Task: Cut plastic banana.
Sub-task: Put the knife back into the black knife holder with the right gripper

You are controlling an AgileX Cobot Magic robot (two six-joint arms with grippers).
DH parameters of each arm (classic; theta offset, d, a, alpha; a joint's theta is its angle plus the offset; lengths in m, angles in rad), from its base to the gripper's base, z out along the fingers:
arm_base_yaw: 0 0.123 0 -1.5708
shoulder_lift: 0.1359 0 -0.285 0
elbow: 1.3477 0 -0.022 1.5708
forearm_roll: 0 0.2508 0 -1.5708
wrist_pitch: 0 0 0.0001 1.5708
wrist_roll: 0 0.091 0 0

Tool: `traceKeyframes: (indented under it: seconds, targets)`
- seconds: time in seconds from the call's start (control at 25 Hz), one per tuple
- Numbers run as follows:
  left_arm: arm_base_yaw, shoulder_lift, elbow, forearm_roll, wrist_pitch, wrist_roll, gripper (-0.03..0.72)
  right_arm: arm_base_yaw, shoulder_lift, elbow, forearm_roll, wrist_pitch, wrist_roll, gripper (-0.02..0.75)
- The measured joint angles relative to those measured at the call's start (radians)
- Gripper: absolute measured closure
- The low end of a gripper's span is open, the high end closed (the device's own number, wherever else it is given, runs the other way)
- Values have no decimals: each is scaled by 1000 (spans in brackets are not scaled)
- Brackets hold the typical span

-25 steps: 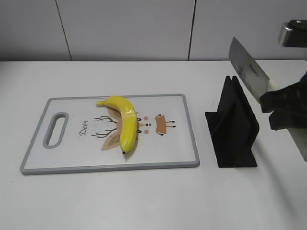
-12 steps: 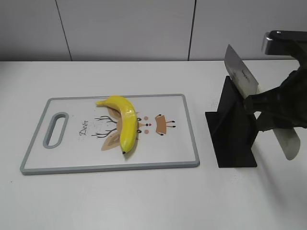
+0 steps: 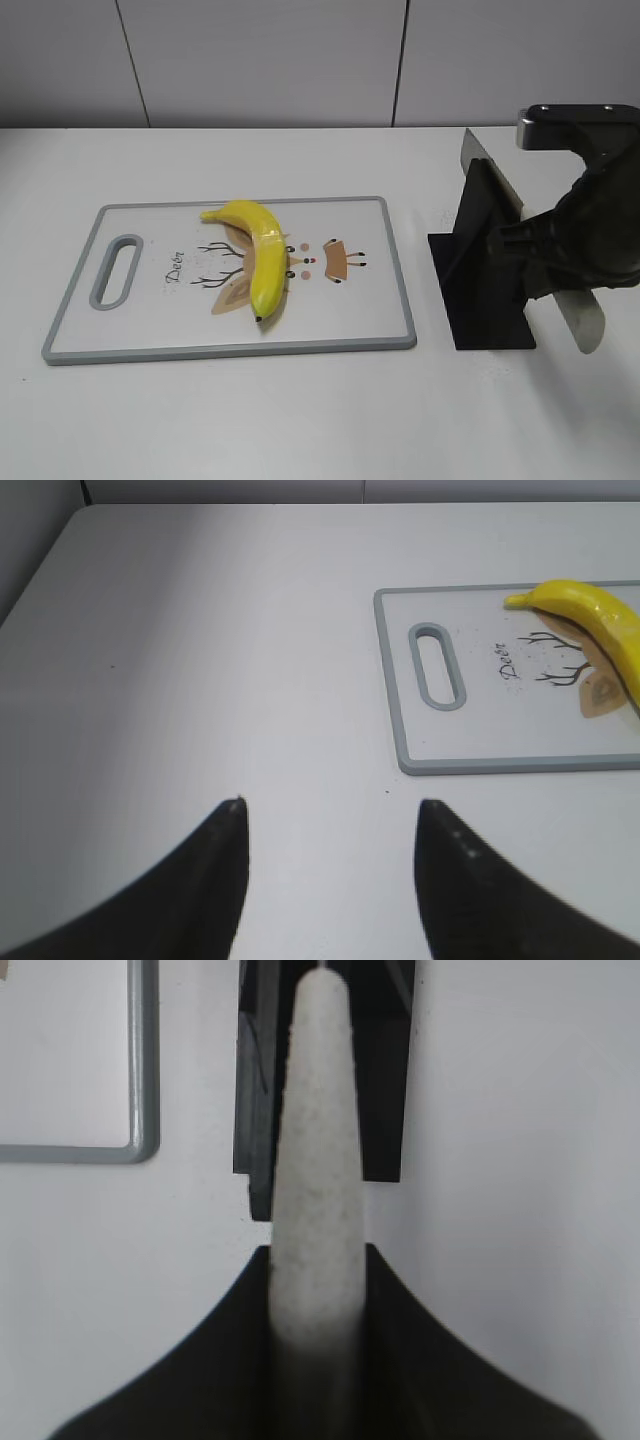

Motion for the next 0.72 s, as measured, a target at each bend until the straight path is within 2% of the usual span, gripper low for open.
traceKeyframes:
  seconds: [0.52, 0.56, 0.64, 0.72]
  targets:
    - [0, 0, 0, 0, 0, 0, 202, 0, 9, 0, 5, -3, 2, 566]
    - [0, 0, 0, 0, 0, 0, 204, 0, 9, 0, 5, -7, 2, 543]
    - [0, 0, 0, 0, 0, 0, 208, 0, 9, 0, 5, -19, 2, 439]
    - [0, 0, 0, 0, 0, 0, 209, 0, 9, 0, 7, -23, 2, 288]
